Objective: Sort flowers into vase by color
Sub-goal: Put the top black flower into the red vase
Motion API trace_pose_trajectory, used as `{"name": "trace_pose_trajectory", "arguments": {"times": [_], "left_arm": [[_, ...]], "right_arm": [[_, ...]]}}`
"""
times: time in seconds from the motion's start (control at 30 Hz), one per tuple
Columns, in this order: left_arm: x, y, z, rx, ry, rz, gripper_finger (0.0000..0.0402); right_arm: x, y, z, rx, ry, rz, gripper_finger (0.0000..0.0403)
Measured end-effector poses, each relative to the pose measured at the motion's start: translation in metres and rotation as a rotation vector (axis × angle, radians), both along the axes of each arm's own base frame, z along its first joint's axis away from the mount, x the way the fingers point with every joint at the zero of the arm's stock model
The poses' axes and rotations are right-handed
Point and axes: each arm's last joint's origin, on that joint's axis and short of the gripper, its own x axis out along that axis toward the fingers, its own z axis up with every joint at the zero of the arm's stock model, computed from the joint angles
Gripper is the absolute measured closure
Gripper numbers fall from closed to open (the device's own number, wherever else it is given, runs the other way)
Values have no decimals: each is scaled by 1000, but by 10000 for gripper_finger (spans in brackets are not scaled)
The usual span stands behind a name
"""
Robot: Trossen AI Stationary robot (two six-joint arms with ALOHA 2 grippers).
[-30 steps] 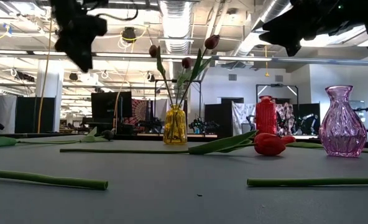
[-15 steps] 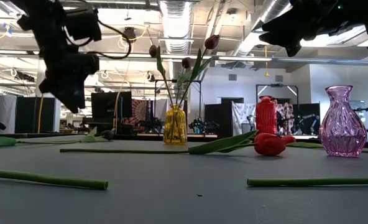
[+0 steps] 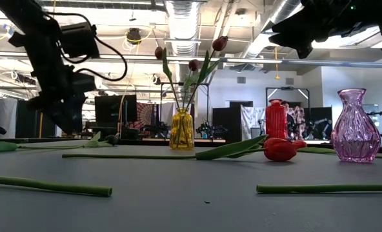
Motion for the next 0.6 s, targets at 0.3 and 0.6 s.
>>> {"name": "trace_pose_trajectory", "arguments": {"times": [0.3, 0.6], "left_arm": [[-4, 0, -20, 45, -38, 43, 233], [-13, -4, -39, 42, -36, 100, 233]], "right_arm": [[0, 0, -1, -3, 8, 0, 210], [0, 0, -2, -3, 24, 0, 210]]}}
